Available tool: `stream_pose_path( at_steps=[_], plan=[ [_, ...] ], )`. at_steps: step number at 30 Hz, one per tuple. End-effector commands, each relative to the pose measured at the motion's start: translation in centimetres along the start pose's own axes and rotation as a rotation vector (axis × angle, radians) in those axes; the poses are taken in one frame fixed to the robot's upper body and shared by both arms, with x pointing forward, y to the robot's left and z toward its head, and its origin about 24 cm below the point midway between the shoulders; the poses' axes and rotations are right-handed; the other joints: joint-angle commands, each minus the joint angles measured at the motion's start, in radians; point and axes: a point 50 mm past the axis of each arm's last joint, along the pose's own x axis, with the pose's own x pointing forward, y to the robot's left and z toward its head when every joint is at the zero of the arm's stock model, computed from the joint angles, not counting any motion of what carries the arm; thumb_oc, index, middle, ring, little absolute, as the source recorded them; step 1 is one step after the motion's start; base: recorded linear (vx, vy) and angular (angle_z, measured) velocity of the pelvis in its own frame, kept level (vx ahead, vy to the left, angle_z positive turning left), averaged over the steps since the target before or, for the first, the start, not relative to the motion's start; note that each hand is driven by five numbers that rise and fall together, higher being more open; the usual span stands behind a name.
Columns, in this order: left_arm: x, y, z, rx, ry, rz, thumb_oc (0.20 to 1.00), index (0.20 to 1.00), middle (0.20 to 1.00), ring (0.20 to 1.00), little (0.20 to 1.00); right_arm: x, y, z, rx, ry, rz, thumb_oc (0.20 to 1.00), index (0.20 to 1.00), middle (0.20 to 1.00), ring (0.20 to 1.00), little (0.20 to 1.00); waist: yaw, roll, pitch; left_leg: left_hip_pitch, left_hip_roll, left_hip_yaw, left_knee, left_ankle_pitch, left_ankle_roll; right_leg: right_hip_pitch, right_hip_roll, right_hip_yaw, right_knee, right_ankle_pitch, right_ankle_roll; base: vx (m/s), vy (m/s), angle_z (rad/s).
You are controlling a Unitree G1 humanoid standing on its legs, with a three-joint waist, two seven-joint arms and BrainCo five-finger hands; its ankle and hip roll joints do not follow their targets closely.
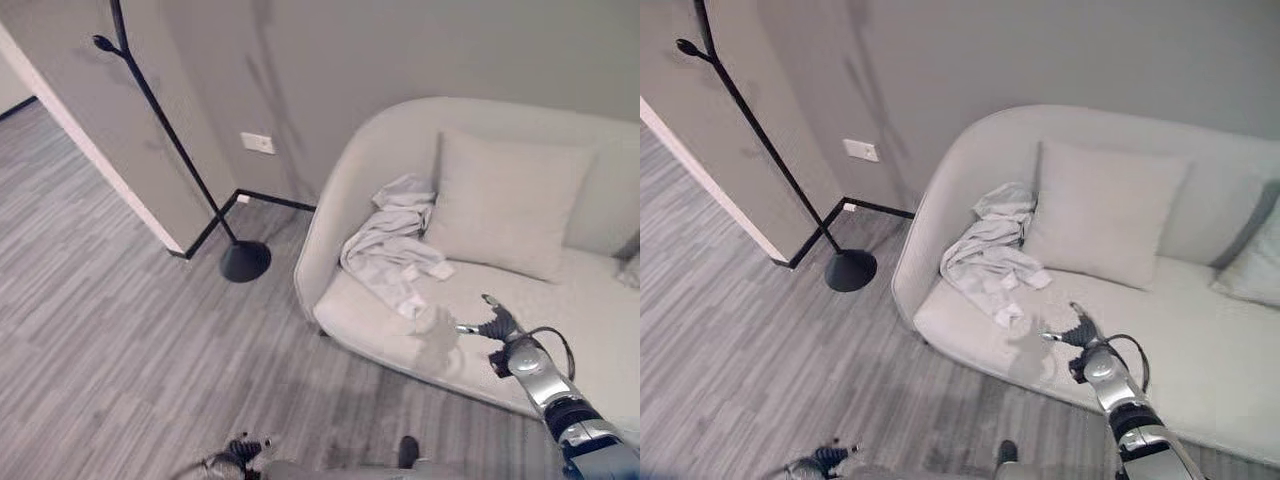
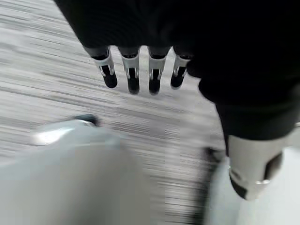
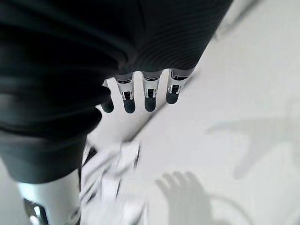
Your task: Hang the clothes on the sofa on the clothes rack.
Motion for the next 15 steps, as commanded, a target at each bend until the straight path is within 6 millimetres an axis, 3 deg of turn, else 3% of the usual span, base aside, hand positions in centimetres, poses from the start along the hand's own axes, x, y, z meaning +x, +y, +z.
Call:
stream_pose_path(
  at_steps=[1, 4, 6, 9, 11, 14, 15],
  plan=[
    [0.4, -0.3, 2.6, 0.050, -0.073, -0.008, 1.000, 1.000, 1.000, 1.000, 1.000, 1.0, -1.0, 2.9, -0.004, -0.099, -0.051, 1.000, 1.000, 1.000, 1.000, 1.000, 0.063, 0.015, 0.008, 0.016, -0.155, 0.014, -0.231, -0.130, 0.090, 0.084, -0.103, 0.041, -0.078, 0.087, 0.056, 0.20, -0.215, -0.39],
    [0.3, -0.3, 2.0, 0.022, -0.056, -0.013, 1.000, 1.000, 1.000, 1.000, 1.000, 1.2, -0.2, 2.7, 0.012, -0.072, -0.027, 1.000, 1.000, 1.000, 1.000, 1.000, 0.118, 0.031, -0.006, -0.064, -0.242, 0.066, -0.364, -0.097, 0.071, 0.118, -0.055, 0.045, -0.080, 0.060, 0.054, 0.22, -0.093, -0.21],
    [0.2, -0.5, 1.5, 0.004, -0.036, -0.017, 1.000, 1.000, 1.000, 1.000, 1.000, 1.5, 0.4, 3.6, 0.002, -0.076, 0.001, 1.000, 1.000, 1.000, 1.000, 1.000, 0.163, 0.045, -0.008, -0.128, -0.282, 0.058, -0.436, -0.089, 0.070, 0.159, -0.028, 0.057, -0.080, 0.043, 0.047, 0.27, -0.035, 0.05],
    [0.2, -0.8, 0.8, 0.015, -0.008, -0.031, 1.000, 1.000, 1.000, 1.000, 1.000, 1.7, 2.0, 4.5, -0.027, -0.085, 0.066, 1.000, 1.000, 1.000, 1.000, 1.000, 0.198, 0.053, -0.007, -0.175, -0.282, 0.034, -0.443, -0.081, 0.066, 0.185, -0.020, 0.068, -0.080, 0.051, 0.043, 0.23, 0.034, -0.22],
    [0.0, -0.9, -0.5, 0.052, 0.034, -0.040, 1.000, 1.000, 1.000, 1.000, 1.000, 1.8, 2.4, 4.5, -0.048, -0.071, 0.085, 1.000, 1.000, 1.000, 1.000, 1.000, 0.193, 0.060, -0.039, -0.155, -0.270, 0.035, -0.443, -0.067, 0.064, 0.202, -0.021, 0.075, -0.080, 0.055, 0.041, 0.27, 0.129, -0.59],
    [0.0, -0.9, -0.6, 0.075, 0.037, -0.043, 1.000, 1.000, 1.000, 1.000, 1.000, 1.9, 2.6, 4.7, -0.063, -0.069, 0.095, 1.000, 1.000, 1.000, 1.000, 1.000, 0.196, 0.060, -0.045, -0.147, -0.268, 0.036, -0.443, -0.052, 0.061, 0.210, -0.028, 0.079, -0.080, 0.058, 0.039, 0.17, 0.102, -0.17],
    [0.0, -0.5, -0.4, 0.154, 0.024, -0.043, 1.000, 1.000, 1.000, 1.000, 1.000, 2.2, 3.2, 5.7, -0.071, -0.074, 0.124, 1.000, 1.000, 1.000, 1.000, 1.000, 0.212, 0.049, -0.050, -0.132, -0.275, 0.044, -0.440, -0.038, 0.062, 0.220, -0.054, 0.081, -0.080, 0.057, 0.037, 0.33, 0.225, -0.14]
  ],
)
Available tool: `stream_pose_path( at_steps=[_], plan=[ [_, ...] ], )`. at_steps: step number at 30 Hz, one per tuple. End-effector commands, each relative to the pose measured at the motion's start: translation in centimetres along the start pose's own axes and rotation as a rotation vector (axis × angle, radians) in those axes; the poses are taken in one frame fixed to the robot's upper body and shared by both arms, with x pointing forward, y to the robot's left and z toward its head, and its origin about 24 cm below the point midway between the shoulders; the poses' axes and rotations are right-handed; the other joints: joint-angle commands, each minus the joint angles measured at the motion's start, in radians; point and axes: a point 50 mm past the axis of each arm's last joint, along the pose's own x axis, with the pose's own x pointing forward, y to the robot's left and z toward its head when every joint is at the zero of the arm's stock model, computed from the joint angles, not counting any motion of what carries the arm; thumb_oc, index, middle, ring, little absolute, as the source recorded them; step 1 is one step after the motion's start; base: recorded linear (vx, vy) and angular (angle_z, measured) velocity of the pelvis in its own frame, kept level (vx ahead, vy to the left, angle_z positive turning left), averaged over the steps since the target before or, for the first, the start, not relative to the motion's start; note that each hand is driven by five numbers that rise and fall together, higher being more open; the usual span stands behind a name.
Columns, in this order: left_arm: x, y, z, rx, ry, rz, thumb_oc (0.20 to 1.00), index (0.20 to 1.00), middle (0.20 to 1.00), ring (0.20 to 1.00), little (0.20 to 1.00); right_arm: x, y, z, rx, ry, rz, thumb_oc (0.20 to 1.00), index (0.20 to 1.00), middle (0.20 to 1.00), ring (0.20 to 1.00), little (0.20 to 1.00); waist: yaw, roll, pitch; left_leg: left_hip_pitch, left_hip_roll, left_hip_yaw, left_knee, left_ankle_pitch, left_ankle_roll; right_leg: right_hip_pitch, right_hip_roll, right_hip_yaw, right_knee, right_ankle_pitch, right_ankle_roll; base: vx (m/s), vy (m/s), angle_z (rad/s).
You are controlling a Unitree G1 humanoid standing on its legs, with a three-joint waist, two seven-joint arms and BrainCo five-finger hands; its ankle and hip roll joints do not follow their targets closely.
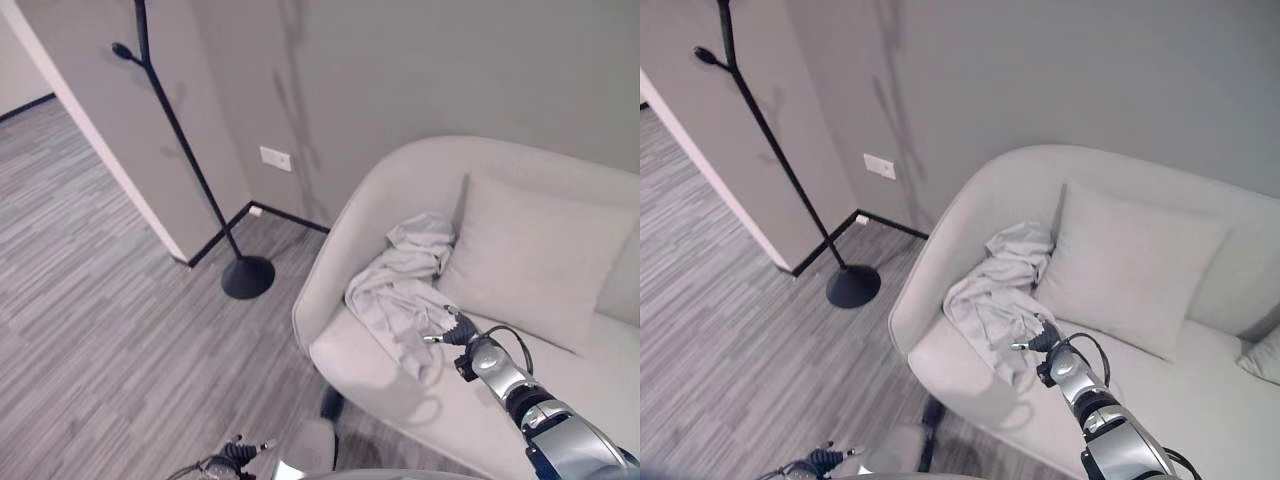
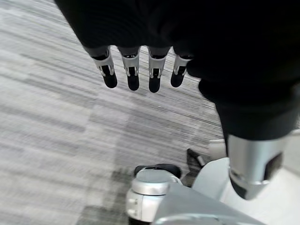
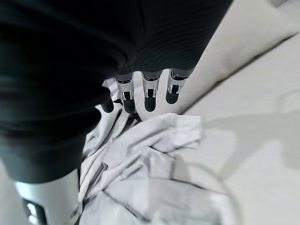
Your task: Hang the clothes on the sofa on the clothes rack.
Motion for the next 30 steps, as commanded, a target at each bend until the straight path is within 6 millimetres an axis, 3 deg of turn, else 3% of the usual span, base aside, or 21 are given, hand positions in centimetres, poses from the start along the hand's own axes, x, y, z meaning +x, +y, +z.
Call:
stream_pose_path(
  at_steps=[1, 5, 6, 8, 14, 15, 16, 21, 23, 24, 27, 28, 29, 30],
  plan=[
    [0.3, 0.4, 2.8, 0.139, -0.087, -0.001, 1.000, 1.000, 1.000, 1.000, 1.000, 1.2, -2.9, 4.0, -0.017, -0.096, -0.054, 1.000, 1.000, 1.000, 1.000, 1.000, 0.044, 0.011, -0.007, 0.072, 0.037, -0.061, -0.105, -0.044, -0.053, 0.002, -0.044, 0.011, -0.021, 0.198, 0.010, 0.40, 0.282, -0.28],
    [0.4, 0.8, 3.2, 0.156, -0.098, 0.004, 1.000, 1.000, 1.000, 1.000, 1.000, 1.3, -2.7, 4.6, -0.036, -0.107, -0.033, 1.000, 1.000, 1.000, 1.000, 1.000, 0.056, 0.006, -0.002, 0.078, 0.033, -0.060, -0.078, -0.055, -0.053, 0.006, -0.065, 0.002, -0.021, 0.197, 0.012, 0.13, 0.122, -0.08],
    [0.4, 1.0, 3.8, 0.186, -0.125, 0.006, 1.000, 1.000, 1.000, 1.000, 1.000, 1.5, -2.9, 5.7, -0.078, -0.120, -0.027, 1.000, 1.000, 1.000, 1.000, 1.000, 0.070, 0.008, 0.008, 0.072, 0.030, -0.054, -0.027, -0.080, -0.055, 0.015, -0.101, -0.017, -0.021, 0.194, 0.015, 0.23, 0.240, -0.02],
    [0.4, 0.9, 4.3, 0.190, -0.141, 0.004, 1.000, 1.000, 1.000, 1.000, 1.000, 1.7, -3.1, 6.0, -0.110, -0.112, -0.032, 1.000, 1.000, 1.000, 1.000, 1.000, 0.076, 0.015, 0.015, 0.060, 0.035, -0.050, -0.004, -0.080, -0.057, 0.008, -0.112, -0.024, -0.021, 0.200, 0.017, 0.14, 0.205, -0.06],
    [-0.1, 1.0, 9.8, 0.169, -0.338, 0.013, 1.000, 1.000, 1.000, 1.000, 1.000, 2.1, -8.5, 9.4, -0.257, -0.103, -0.205, 1.000, 1.000, 1.000, 1.000, 1.000, 0.113, 0.062, 0.138, -0.025, 0.049, -0.038, 0.062, -0.087, -0.069, -0.040, -0.151, -0.033, -0.021, 0.183, 0.024, -0.08, 0.129, -0.03],
    [-0.1, 1.0, 9.8, 0.168, -0.339, 0.014, 1.000, 1.000, 1.000, 1.000, 1.000, 2.1, -8.5, 9.5, -0.258, -0.105, -0.206, 1.000, 1.000, 1.000, 1.000, 1.000, 0.113, 0.063, 0.140, -0.026, 0.050, -0.038, 0.064, -0.088, -0.069, -0.040, -0.151, -0.032, -0.021, 0.184, 0.024, -0.21, 0.055, 0.10],
    [-0.3, 1.1, 11.3, 0.169, -0.392, 0.019, 1.000, 1.000, 1.000, 1.000, 1.000, 1.9, -10.4, 10.3, -0.326, -0.094, -0.263, 1.000, 1.000, 1.000, 1.000, 1.000, 0.126, 0.084, 0.202, -0.066, 0.053, -0.039, 0.104, -0.083, -0.075, -0.056, -0.153, -0.029, -0.021, 0.181, 0.022, -0.19, 0.057, 0.16],
    [-0.7, 1.3, 13.4, 0.160, -0.460, 0.033, 1.000, 1.000, 1.000, 1.000, 1.000, 1.3, -14.2, 10.6, -0.443, -0.038, -0.366, 1.000, 1.000, 1.000, 1.000, 1.000, 0.143, 0.132, 0.322, -0.181, 0.072, -0.048, 0.201, -0.075, -0.084, -0.098, -0.149, -0.008, -0.019, 0.188, 0.022, -0.17, 0.056, 0.07],
    [-0.8, 1.4, 13.8, 0.173, -0.475, 0.041, 1.000, 1.000, 1.000, 1.000, 1.000, 1.1, -14.9, 10.6, -0.466, -0.022, -0.388, 1.000, 1.000, 1.000, 1.000, 1.000, 0.145, 0.139, 0.347, -0.204, 0.074, -0.048, 0.222, -0.071, -0.085, -0.107, -0.146, -0.006, -0.016, 0.190, 0.022, -0.16, 0.056, -0.14],
    [-1.1, 1.8, 14.8, 0.207, -0.516, 0.059, 1.000, 1.000, 1.000, 1.000, 1.000, 0.4, -17.5, 11.3, -0.408, -0.024, -0.468, 1.000, 1.000, 1.000, 1.000, 1.000, 0.149, 0.173, 0.415, -0.285, 0.079, -0.047, 0.299, -0.062, -0.090, -0.145, -0.139, 0.012, 0.018, 0.194, 0.023, -0.21, 0.091, -0.09],
    [-1.1, 2.1, 14.8, 0.216, -0.520, 0.071, 1.000, 1.000, 1.000, 1.000, 1.000, 0.3, -17.9, 11.2, -0.406, -0.017, -0.479, 1.000, 1.000, 1.000, 1.000, 1.000, 0.155, 0.178, 0.415, -0.324, 0.085, -0.052, 0.326, -0.065, -0.091, -0.172, -0.134, 0.016, 0.033, 0.196, 0.024, -0.09, 0.079, -0.08],
    [-1.3, 2.7, 15.1, 0.222, -0.536, 0.092, 1.000, 1.000, 1.000, 1.000, 1.000, 0.2, -18.2, 10.9, -0.426, -0.012, -0.490, 1.000, 1.000, 1.000, 1.000, 1.000, 0.165, 0.189, 0.415, -0.409, 0.094, -0.056, 0.385, -0.065, -0.090, -0.232, -0.125, 0.025, 0.070, 0.203, 0.025, -0.08, 0.058, 0.01],
    [-1.3, 2.7, 15.1, 0.222, -0.536, 0.092, 1.000, 1.000, 1.000, 1.000, 1.000, 0.2, -18.2, 10.9, -0.426, -0.013, -0.490, 1.000, 1.000, 1.000, 1.000, 1.000, 0.165, 0.190, 0.415, -0.411, 0.095, -0.057, 0.388, -0.066, -0.090, -0.234, -0.124, 0.026, 0.071, 0.202, 0.025, -0.15, 0.107, -0.09],
    [-1.6, 3.4, 15.5, 0.266, -0.574, 0.124, 1.000, 1.000, 1.000, 1.000, 1.000, 0.1, -18.3, 11.2, -0.449, -0.023, -0.493, 1.000, 1.000, 1.000, 1.000, 1.000, 0.181, 0.211, 0.415, -0.504, 0.106, -0.073, 0.458, -0.069, -0.094, -0.304, -0.118, 0.033, 0.115, 0.206, 0.024, -0.08, 0.054, -0.07]
  ],
)
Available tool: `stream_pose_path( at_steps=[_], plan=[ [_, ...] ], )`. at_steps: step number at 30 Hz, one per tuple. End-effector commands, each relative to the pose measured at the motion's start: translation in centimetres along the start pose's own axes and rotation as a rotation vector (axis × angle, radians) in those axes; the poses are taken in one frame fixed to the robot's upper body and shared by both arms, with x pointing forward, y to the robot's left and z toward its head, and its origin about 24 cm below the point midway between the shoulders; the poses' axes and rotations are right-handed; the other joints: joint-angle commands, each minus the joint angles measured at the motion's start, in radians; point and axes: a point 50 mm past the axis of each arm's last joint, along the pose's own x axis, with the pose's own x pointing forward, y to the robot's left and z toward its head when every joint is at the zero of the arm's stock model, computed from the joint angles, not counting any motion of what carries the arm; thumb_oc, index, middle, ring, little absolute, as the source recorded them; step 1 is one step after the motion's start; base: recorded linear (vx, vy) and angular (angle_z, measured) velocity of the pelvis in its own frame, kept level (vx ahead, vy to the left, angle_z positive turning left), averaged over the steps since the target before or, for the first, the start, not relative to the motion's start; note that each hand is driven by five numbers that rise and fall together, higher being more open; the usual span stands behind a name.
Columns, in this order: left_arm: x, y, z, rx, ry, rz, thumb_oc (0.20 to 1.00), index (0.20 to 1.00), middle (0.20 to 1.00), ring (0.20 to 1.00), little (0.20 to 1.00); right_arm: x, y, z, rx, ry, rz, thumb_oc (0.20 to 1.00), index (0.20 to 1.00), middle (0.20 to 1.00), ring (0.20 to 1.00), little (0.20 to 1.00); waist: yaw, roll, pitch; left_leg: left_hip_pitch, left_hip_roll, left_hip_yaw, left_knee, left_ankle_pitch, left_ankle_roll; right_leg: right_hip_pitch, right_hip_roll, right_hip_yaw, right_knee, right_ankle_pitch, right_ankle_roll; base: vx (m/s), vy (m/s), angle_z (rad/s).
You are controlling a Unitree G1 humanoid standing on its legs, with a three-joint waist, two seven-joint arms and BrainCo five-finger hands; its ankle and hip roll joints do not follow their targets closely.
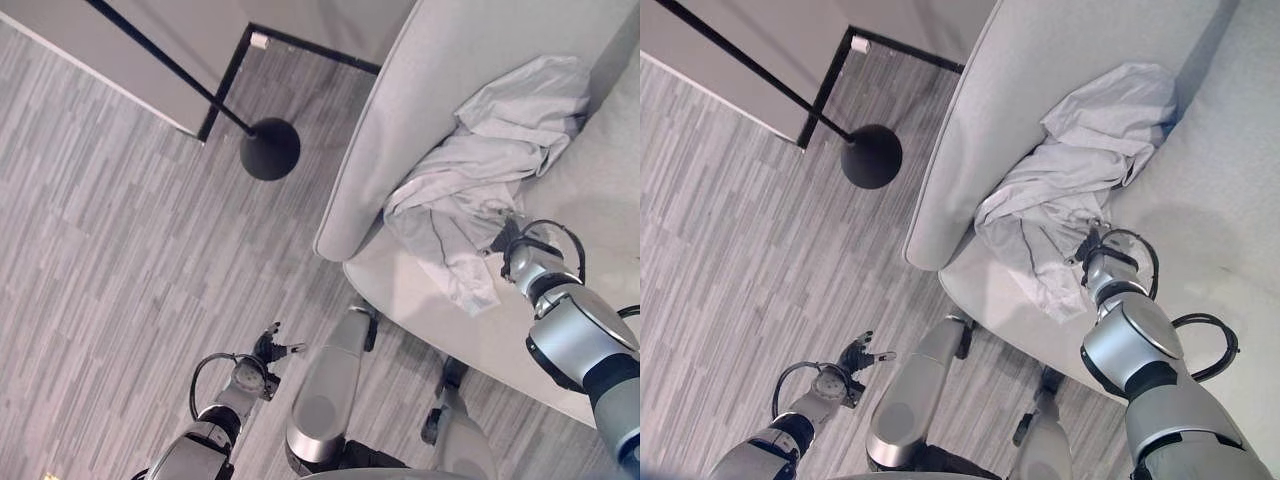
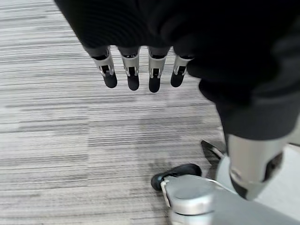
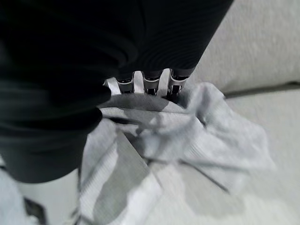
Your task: Hang the clothes on the sofa on the clothes rack.
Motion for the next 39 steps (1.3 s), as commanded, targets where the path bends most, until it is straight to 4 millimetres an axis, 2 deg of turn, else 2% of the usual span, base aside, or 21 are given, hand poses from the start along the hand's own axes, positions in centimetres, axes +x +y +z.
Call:
stream_pose_path(
  at_steps=[1, 5, 6, 7, 10, 12, 15, 16, 18, 19, 25, 27, 28, 29, 30, 31, 32, 33, 35, 36, 39],
  plan=[
    [0.1, 2.2, 0.6, 0.087, -0.056, 0.076, 1.000, 1.000, 1.000, 1.000, 1.000, 0.4, -2.0, 0.6, 0.017, -0.034, -0.033, 1.000, 1.000, 1.000, 1.000, 1.000, 0.069, 0.085, -0.013, -0.144, 0.070, -0.074, 0.079, 0.138, -0.098, 0.032, -0.030, 0.027, 0.111, 0.100, -0.024, -0.08, 0.053, -0.09],
    [-0.2, 3.3, 1.1, 0.115, -0.098, 0.112, 1.000, 1.000, 1.000, 1.000, 1.000, 0.4, -2.0, 1.1, -0.040, -0.059, -0.025, 1.000, 1.000, 1.000, 1.000, 1.000, 0.085, 0.102, -0.013, -0.254, 0.087, -0.096, 0.152, 0.129, -0.100, -0.059, -0.021, 0.035, 0.153, 0.109, -0.021, -0.06, 0.062, -0.01],
    [-0.3, 3.3, 1.0, 0.128, -0.101, 0.111, 1.000, 1.000, 1.000, 1.000, 1.000, 0.3, -1.2, 1.3, -0.034, -0.063, -0.003, 0.517, 0.517, 0.517, 0.517, 0.517, 0.093, 0.106, -0.013, -0.275, 0.091, -0.100, 0.177, 0.114, -0.099, -0.070, -0.013, 0.043, 0.160, 0.107, -0.023, -0.08, 0.065, 0.01],
    [-0.3, 3.3, 1.0, 0.132, -0.105, 0.113, 1.000, 1.000, 1.000, 1.000, 1.000, 0.2, -0.7, 1.6, -0.033, -0.069, 0.014, 0.200, 0.200, 0.200, 0.200, 0.200, 0.098, 0.101, -0.013, -0.290, 0.094, -0.105, 0.181, 0.115, -0.099, -0.081, -0.009, 0.044, 0.158, 0.111, -0.025, -0.02, 0.030, 0.03],
    [-0.4, 3.5, 0.6, 0.162, -0.102, 0.116, 1.000, 1.000, 1.000, 1.000, 1.000, -0.7, 2.8, 2.4, -0.102, -0.074, 0.123, 0.200, 0.200, 0.200, 0.200, 0.200, 0.117, 0.086, -0.013, -0.290, 0.103, -0.115, 0.191, 0.089, -0.103, -0.064, -0.001, 0.046, 0.142, 0.112, -0.029, 0.00, 0.001, 0.07],
    [-0.5, 3.3, 0.4, 0.168, -0.096, 0.115, 1.000, 1.000, 1.000, 1.000, 1.000, -0.9, 3.5, 3.0, -0.101, -0.085, 0.137, 0.200, 0.200, 0.200, 0.200, 0.200, 0.119, 0.078, -0.013, -0.286, 0.106, -0.118, 0.189, 0.085, -0.105, -0.054, 0.001, 0.047, 0.132, 0.114, -0.029, 0.00, -0.022, -0.12],
    [-0.7, 2.8, -0.3, 0.186, -0.077, 0.117, 1.000, 1.000, 1.000, 1.000, 1.000, -2.0, 6.3, 4.2, -0.082, -0.099, 0.199, 0.200, 0.200, 0.200, 0.200, 0.200, 0.114, 0.035, -0.013, -0.251, 0.110, -0.125, 0.154, 0.074, -0.110, -0.009, 0.003, 0.045, 0.081, 0.115, -0.036, -0.01, -0.033, -0.05],
    [-0.7, 2.8, -0.3, 0.186, -0.077, 0.117, 1.000, 1.000, 1.000, 1.000, 1.000, -2.0, 6.3, 4.2, -0.082, -0.099, 0.199, 0.200, 0.200, 0.200, 0.200, 0.200, 0.114, 0.034, -0.013, -0.251, 0.110, -0.124, 0.154, 0.074, -0.110, -0.009, 0.003, 0.045, 0.081, 0.115, -0.036, -0.02, -0.024, -0.12],
    [-0.6, 2.5, -0.6, 0.174, -0.054, 0.124, 1.000, 1.000, 1.000, 1.000, 1.000, -2.4, 7.3, 4.4, -0.057, -0.097, 0.222, 0.200, 0.200, 0.200, 0.200, 0.200, 0.105, 0.011, -0.013, -0.227, 0.110, -0.132, 0.124, 0.072, -0.122, 0.010, 0.001, 0.040, 0.061, 0.116, -0.038, -0.01, -0.045, -0.07],
    [-0.3, 2.4, -0.4, 0.155, -0.043, 0.135, 1.000, 1.000, 1.000, 1.000, 1.000, -2.8, 8.2, 4.5, -0.020, -0.090, 0.245, 0.200, 0.200, 0.200, 0.200, 0.200, 0.092, -0.013, -0.013, -0.205, 0.106, -0.135, 0.086, 0.083, -0.130, 0.022, -0.001, 0.036, 0.048, 0.118, -0.041, 0.02, -0.067, 0.02],
    [0.0, 2.2, -0.7, 0.117, 0.017, 0.163, 1.000, 1.000, 1.000, 1.000, 1.000, -3.6, 9.7, 5.3, 0.168, -0.075, 0.274, 0.200, 0.200, 0.200, 0.200, 0.200, 0.054, -0.062, -0.013, -0.082, 0.095, -0.131, -0.025, 0.088, -0.147, 0.078, -0.017, 0.034, 0.023, 0.110, -0.044, 0.03, -0.043, -0.03],
    [0.1, 2.4, -1.4, 0.050, 0.090, 0.181, 1.000, 1.000, 1.000, 1.000, 1.000, -4.3, 10.4, 7.4, 0.330, -0.143, 0.297, 0.200, 0.200, 0.200, 0.200, 0.200, 0.026, -0.101, -0.013, 0.024, 0.079, -0.114, -0.088, 0.086, -0.147, 0.136, -0.034, 0.027, 0.011, 0.099, -0.045, 0.08, -0.092, -0.06],
    [0.1, 2.7, -1.9, 0.020, 0.124, 0.196, 1.000, 1.000, 1.000, 1.000, 1.000, -4.5, 10.2, 8.6, 0.398, -0.188, 0.300, 0.200, 0.200, 0.200, 0.200, 0.200, 0.021, -0.114, -0.013, 0.074, 0.075, -0.109, -0.108, 0.077, -0.146, 0.169, -0.038, 0.026, 0.007, 0.091, -0.046, 0.08, -0.091, -0.06],
    [0.1, 3.2, -1.9, -0.038, 0.146, 0.212, 1.000, 1.000, 1.000, 1.000, 1.000, -5.0, 9.6, 10.6, 0.508, -0.287, 0.312, 0.200, 0.200, 0.200, 0.200, 0.200, 0.008, -0.133, -0.014, 0.139, 0.062, -0.101, -0.137, 0.084, -0.142, 0.205, -0.050, 0.023, 0.008, 0.086, -0.044, 0.07, -0.075, -0.15],
    [0.1, 3.2, -2.0, -0.037, 0.148, 0.211, 1.000, 1.000, 1.000, 1.000, 1.000, -5.1, 9.7, 10.6, 0.507, -0.284, 0.315, 0.200, 0.200, 0.200, 0.200, 0.200, 0.008, -0.134, -0.013, 0.145, 0.060, -0.100, -0.142, 0.085, -0.142, 0.210, -0.052, 0.022, 0.006, 0.086, -0.044, 0.08, -0.065, -0.22],
    [0.0, 3.5, -2.4, -0.049, 0.164, 0.225, 1.000, 1.000, 1.000, 1.000, 1.000, -5.4, 9.0, 11.8, 0.574, -0.347, 0.313, 0.200, 0.200, 0.200, 0.200, 0.200, 0.006, -0.143, -0.029, 0.186, 0.054, -0.093, -0.173, 0.085, -0.139, 0.228, -0.055, 0.020, 0.004, 0.081, -0.044, 0.04, -0.027, -0.13],
    [0.0, 3.5, -2.4, -0.049, 0.164, 0.225, 1.000, 1.000, 1.000, 1.000, 1.000, -5.4, 9.0, 11.7, 0.574, -0.347, 0.313, 0.200, 0.200, 0.200, 0.200, 0.200, 0.006, -0.143, -0.029, 0.186, 0.054, -0.093, -0.175, 0.086, -0.139, 0.228, -0.055, 0.020, 0.003, 0.081, -0.044, 0.14, -0.073, -0.15],
    [-0.3, 3.8, -3.3, -0.064, 0.195, 0.229, 1.000, 1.000, 1.000, 1.000, 1.000, -6.7, 7.6, 13.7, 0.732, -0.475, 0.313, 0.200, 0.200, 0.200, 0.200, 0.200, -0.007, -0.164, -0.084, 0.232, 0.048, -0.085, -0.212, 0.089, -0.130, 0.245, -0.061, 0.014, -0.002, 0.073, -0.042, 0.11, -0.049, -0.07],
    [-0.3, 3.8, -3.3, -0.064, 0.195, 0.229, 1.000, 1.000, 1.000, 1.000, 1.000, -6.7, 7.6, 13.7, 0.732, -0.474, 0.313, 0.200, 0.200, 0.200, 0.200, 0.200, -0.007, -0.165, -0.085, 0.231, 0.048, -0.085, -0.213, 0.090, -0.130, 0.244, -0.061, 0.013, -0.002, 0.073, -0.042, 0.09, -0.050, -0.05],
    [-0.7, 4.0, -4.2, -0.069, 0.221, 0.233, 1.000, 1.000, 1.000, 1.000, 1.000, -8.2, 6.3, 15.1, 0.887, -0.581, 0.327, 0.200, 0.200, 0.200, 0.200, 0.200, -0.021, -0.175, -0.138, 0.278, 0.044, -0.073, -0.245, 0.088, -0.122, 0.260, -0.060, 0.007, -0.005, 0.065, -0.041, 0.16, -0.095, -0.09],
    [-1.9, 4.5, -6.7, -0.063, 0.277, 0.240, 1.000, 1.000, 1.000, 1.000, 1.000, -11.0, 3.7, 16.5, 1.082, -0.772, 0.350, 0.200, 0.200, 0.200, 0.200, 0.200, -0.056, -0.183, -0.299, 0.392, 0.015, -0.050, -0.370, 0.104, -0.084, 0.288, -0.049, 0.004, -0.021, 0.056, -0.033, 0.19, -0.094, 0.01]
  ],
)
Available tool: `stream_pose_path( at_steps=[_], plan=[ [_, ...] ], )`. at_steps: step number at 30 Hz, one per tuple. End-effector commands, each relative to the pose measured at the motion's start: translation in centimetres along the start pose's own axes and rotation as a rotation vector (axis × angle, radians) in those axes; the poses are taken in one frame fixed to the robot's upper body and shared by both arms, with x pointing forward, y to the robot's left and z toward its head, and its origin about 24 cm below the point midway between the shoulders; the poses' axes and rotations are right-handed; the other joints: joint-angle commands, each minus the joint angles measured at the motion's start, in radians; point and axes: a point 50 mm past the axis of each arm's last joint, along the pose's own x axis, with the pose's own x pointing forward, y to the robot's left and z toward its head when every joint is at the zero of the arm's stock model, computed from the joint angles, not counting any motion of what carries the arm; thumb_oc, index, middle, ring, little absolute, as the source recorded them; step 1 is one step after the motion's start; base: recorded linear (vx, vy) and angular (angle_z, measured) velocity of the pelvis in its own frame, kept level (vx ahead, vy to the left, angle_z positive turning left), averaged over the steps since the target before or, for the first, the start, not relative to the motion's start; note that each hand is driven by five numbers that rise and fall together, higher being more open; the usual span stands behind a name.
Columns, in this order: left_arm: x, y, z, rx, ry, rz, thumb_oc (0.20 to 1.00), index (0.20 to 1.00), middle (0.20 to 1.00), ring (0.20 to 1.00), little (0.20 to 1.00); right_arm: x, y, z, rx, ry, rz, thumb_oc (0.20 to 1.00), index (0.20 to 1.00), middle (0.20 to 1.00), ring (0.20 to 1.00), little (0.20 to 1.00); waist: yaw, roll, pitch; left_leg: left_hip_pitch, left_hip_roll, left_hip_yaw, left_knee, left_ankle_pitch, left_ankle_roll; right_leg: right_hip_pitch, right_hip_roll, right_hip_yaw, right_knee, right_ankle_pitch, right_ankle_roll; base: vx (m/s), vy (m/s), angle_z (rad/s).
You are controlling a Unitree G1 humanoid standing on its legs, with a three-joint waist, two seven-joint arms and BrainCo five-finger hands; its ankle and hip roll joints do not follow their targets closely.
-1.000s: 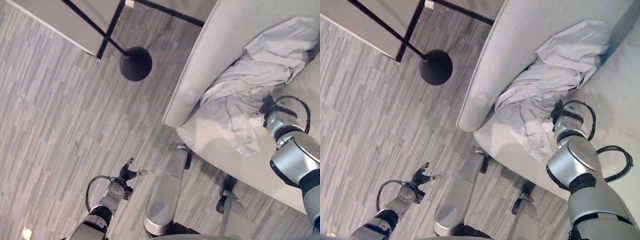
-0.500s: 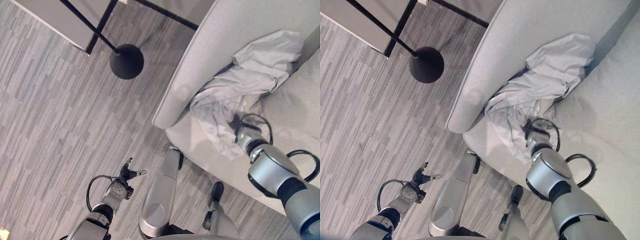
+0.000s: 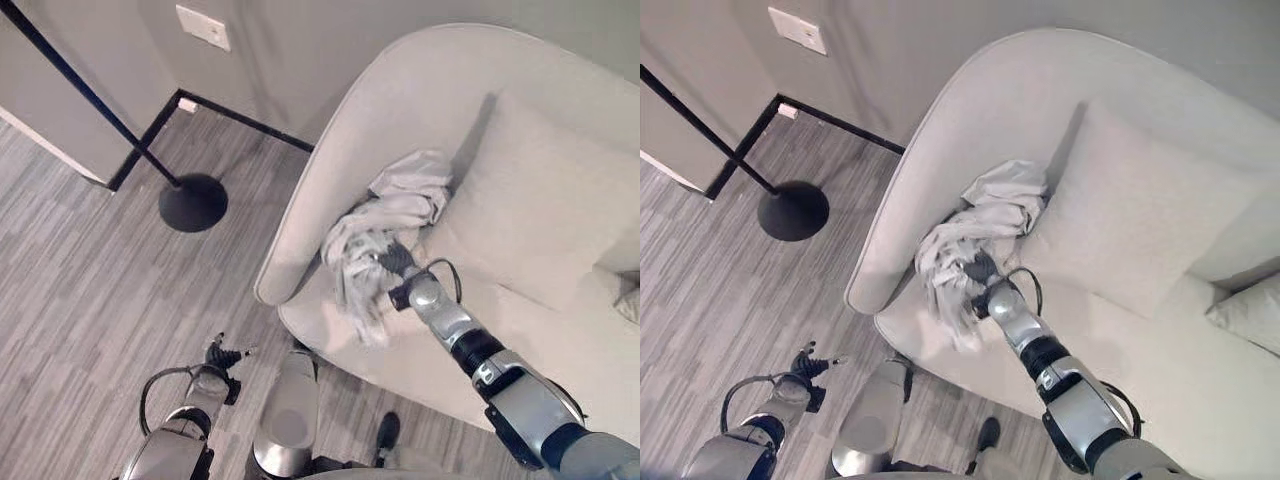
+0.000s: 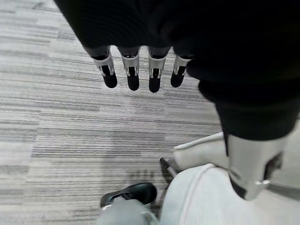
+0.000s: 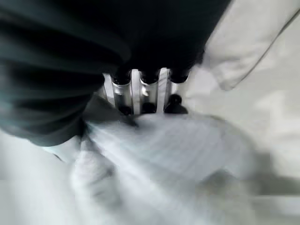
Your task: Hang the clothes on the sofa on the clothes rack.
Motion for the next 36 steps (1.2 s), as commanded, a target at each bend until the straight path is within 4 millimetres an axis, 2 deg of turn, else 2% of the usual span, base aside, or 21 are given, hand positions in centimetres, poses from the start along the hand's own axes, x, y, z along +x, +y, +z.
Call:
stream_pose_path(
  at_steps=[1, 3, 4, 7, 8, 9, 12, 13, 14, 15, 16, 17, 20, 21, 22, 24, 28, 33, 36],
  plan=[
    [-0.9, -0.4, -3.3, 0.068, 0.079, -0.025, 1.000, 1.000, 1.000, 1.000, 1.000, 0.8, -0.1, 3.4, 0.083, -0.155, 0.048, 0.200, 0.200, 0.200, 0.200, 0.200, 0.007, 0.086, -0.170, 0.048, 0.026, -0.106, -0.156, 0.055, -0.086, 0.002, 0.021, 0.033, -0.025, -0.038, -0.021, 0.11, -0.053, -0.03],
    [-1.2, -0.7, -3.9, 0.054, 0.090, -0.033, 1.000, 1.000, 1.000, 1.000, 1.000, 0.7, -0.1, 4.9, 0.132, -0.214, 0.050, 0.200, 0.200, 0.200, 0.200, 0.200, -0.004, 0.092, -0.230, 0.083, 0.011, -0.097, -0.220, 0.072, -0.078, 0.013, 0.030, 0.039, -0.029, -0.037, -0.019, 0.04, -0.033, 0.04],
    [-1.5, -1.3, -4.1, 0.017, 0.089, -0.048, 1.000, 1.000, 1.000, 1.000, 1.000, 0.6, 0.0, 6.5, 0.178, -0.273, 0.047, 0.200, 0.200, 0.200, 0.200, 0.200, -0.019, 0.098, -0.277, 0.111, 0.001, -0.088, -0.263, 0.083, -0.074, 0.023, 0.035, 0.040, -0.031, -0.036, -0.018, 0.02, -0.030, 0.07],
    [-1.7, -1.7, -4.3, 0.005, 0.088, -0.054, 1.000, 1.000, 1.000, 1.000, 1.000, 0.5, 0.1, 7.4, 0.200, -0.307, 0.047, 0.200, 0.200, 0.200, 0.200, 0.200, -0.025, 0.100, -0.297, 0.123, -0.001, -0.087, -0.265, 0.081, -0.072, 0.031, 0.035, 0.037, -0.031, -0.032, -0.018, -0.01, -0.042, 0.10],
    [-1.8, -1.9, -4.4, -0.002, 0.083, -0.059, 1.000, 1.000, 1.000, 1.000, 1.000, 0.7, -0.2, 8.7, 0.215, -0.350, 0.033, 0.200, 0.200, 0.200, 0.200, 0.200, -0.030, 0.103, -0.317, 0.132, 0.000, -0.086, -0.264, 0.081, -0.070, 0.036, 0.036, 0.036, -0.029, -0.028, -0.017, -0.02, -0.073, 0.03],
    [-2.1, -2.5, -4.2, 0.003, 0.057, -0.080, 1.000, 1.000, 1.000, 1.000, 1.000, 1.1, -0.5, 10.8, 0.250, -0.414, 0.010, 0.200, 0.200, 0.200, 0.200, 0.200, -0.035, 0.111, -0.346, 0.149, 0.001, -0.087, -0.263, 0.080, -0.068, 0.046, 0.038, 0.036, -0.023, -0.027, -0.014, -0.03, -0.084, 0.02],
    [-2.2, -3.5, -3.6, -0.010, 0.036, -0.108, 1.000, 1.000, 1.000, 1.000, 1.000, 1.8, -0.2, 14.7, 0.337, -0.502, 0.016, 0.200, 0.200, 0.200, 0.200, 0.200, -0.051, 0.121, -0.381, 0.171, 0.000, -0.085, -0.264, 0.082, -0.067, 0.066, 0.046, 0.038, -0.020, -0.031, -0.011, -0.02, -0.042, 0.10],
    [-2.2, -3.5, -3.6, -0.010, 0.036, -0.108, 1.000, 1.000, 1.000, 1.000, 1.000, 1.8, -0.2, 14.7, 0.337, -0.502, 0.016, 0.200, 0.200, 0.200, 0.200, 0.200, -0.051, 0.121, -0.381, 0.171, 0.000, -0.085, -0.264, 0.082, -0.067, 0.066, 0.046, 0.038, -0.020, -0.031, -0.011, -0.03, -0.031, 0.09],
    [-2.3, -3.7, -3.1, -0.029, 0.022, -0.110, 1.000, 1.000, 1.000, 1.000, 1.000, 1.7, -0.4, 17.4, 0.342, -0.577, 0.015, 0.200, 0.200, 0.200, 0.200, 0.200, -0.060, 0.123, -0.402, 0.176, -0.001, -0.085, -0.265, 0.082, -0.065, 0.070, 0.050, 0.042, -0.019, -0.030, -0.010, -0.02, -0.019, 0.05],
    [-2.2, -3.7, -3.1, -0.029, 0.022, -0.110, 1.000, 1.000, 1.000, 1.000, 1.000, 1.7, -0.4, 17.4, 0.343, -0.577, 0.015, 0.200, 0.200, 0.200, 0.200, 0.200, -0.061, 0.123, -0.402, 0.176, -0.001, -0.086, -0.265, 0.082, -0.065, 0.070, 0.051, 0.041, -0.019, -0.031, -0.010, -0.03, -0.031, 0.04],
    [-2.3, -4.0, -2.4, -0.042, -0.015, -0.113, 1.000, 1.000, 1.000, 1.000, 1.000, 1.5, -0.4, 19.3, 0.332, -0.634, 0.011, 0.200, 0.200, 0.200, 0.200, 0.200, -0.066, 0.125, -0.418, 0.183, -0.002, -0.087, -0.268, 0.081, -0.065, 0.074, 0.055, 0.042, -0.023, -0.032, -0.009, 0.00, 0.000, 0.00],
    [-2.3, -3.9, -2.4, -0.043, -0.015, -0.113, 1.000, 1.000, 1.000, 1.000, 1.000, 1.5, -0.4, 19.4, 0.332, -0.635, 0.011, 0.200, 0.200, 0.200, 0.200, 0.200, -0.068, 0.125, -0.417, 0.184, -0.002, -0.088, -0.267, 0.081, -0.065, 0.075, 0.055, 0.042, -0.023, -0.032, -0.009, 0.00, 0.000, 0.00],
    [-2.3, -4.3, -0.7, 0.002, -0.095, -0.111, 1.000, 1.000, 1.000, 1.000, 1.000, 1.5, -1.0, 23.4, 0.306, -0.731, -0.010, 0.200, 0.200, 0.200, 0.200, 0.200, -0.080, 0.122, -0.435, 0.192, -0.002, -0.088, -0.271, 0.080, -0.066, 0.087, 0.058, 0.040, -0.030, -0.030, -0.007, -0.01, -0.001, 0.00],
    [-2.2, -4.3, -0.5, 0.002, -0.098, -0.110, 1.000, 1.000, 1.000, 1.000, 1.000, 1.6, -1.0, 23.6, 0.306, -0.734, -0.010, 0.200, 0.200, 0.200, 0.200, 0.200, -0.080, 0.125, -0.432, 0.188, -0.001, -0.088, -0.271, 0.089, -0.064, 0.082, 0.060, 0.041, -0.029, -0.024, -0.006, -0.03, 0.000, -0.05],
    [-2.2, -4.3, 0.1, 0.021, -0.123, -0.105, 1.000, 1.000, 1.000, 1.000, 1.000, 1.6, -1.1, 24.6, 0.299, -0.753, -0.013, 0.200, 0.200, 0.200, 0.200, 0.200, -0.083, 0.122, -0.435, 0.189, -0.002, -0.088, -0.271, 0.088, -0.065, 0.084, 0.061, 0.042, -0.028, -0.023, -0.006, -0.01, -0.008, -0.06],
    [-1.4, -3.3, 1.7, 0.079, -0.161, -0.036, 1.000, 1.000, 1.000, 1.000, 1.000, 1.2, 0.3, 28.3, 0.297, -0.813, 0.032, 0.200, 0.200, 0.200, 0.200, 0.200, -0.102, 0.109, -0.438, 0.195, -0.001, -0.089, -0.269, 0.083, -0.066, 0.091, 0.062, 0.048, -0.023, -0.025, -0.004, 0.00, -0.005, -0.03],
    [-0.7, -0.6, 4.3, 0.053, -0.245, 0.077, 1.000, 1.000, 1.000, 1.000, 1.000, 0.0, 2.0, 30.4, 0.309, -0.873, 0.105, 0.200, 0.200, 0.200, 0.200, 0.200, -0.121, 0.089, -0.440, 0.204, -0.001, -0.088, -0.265, 0.075, -0.070, 0.090, 0.066, 0.055, -0.014, -0.026, -0.003, 0.02, -0.009, -0.04],
    [0.2, 1.6, 6.5, 0.114, -0.282, 0.176, 1.000, 1.000, 1.000, 1.000, 1.000, -2.0, 3.7, 32.3, 0.335, -0.947, 0.192, 0.200, 0.200, 0.200, 0.200, 0.200, -0.144, 0.067, -0.441, 0.217, -0.003, -0.079, -0.266, 0.063, -0.075, 0.091, 0.070, 0.058, -0.013, -0.032, -0.003, 0.02, -0.007, -0.04],
    [0.2, 1.6, 6.7, 0.114, -0.285, 0.177, 1.000, 1.000, 1.000, 1.000, 1.000, -2.1, 3.6, 32.3, 0.334, -0.949, 0.190, 0.200, 0.200, 0.200, 0.200, 0.200, -0.143, 0.068, -0.437, 0.212, -0.001, -0.079, -0.263, 0.073, -0.074, 0.086, 0.071, 0.060, -0.011, -0.026, -0.002, 0.00, -0.003, 0.05]
  ],
)
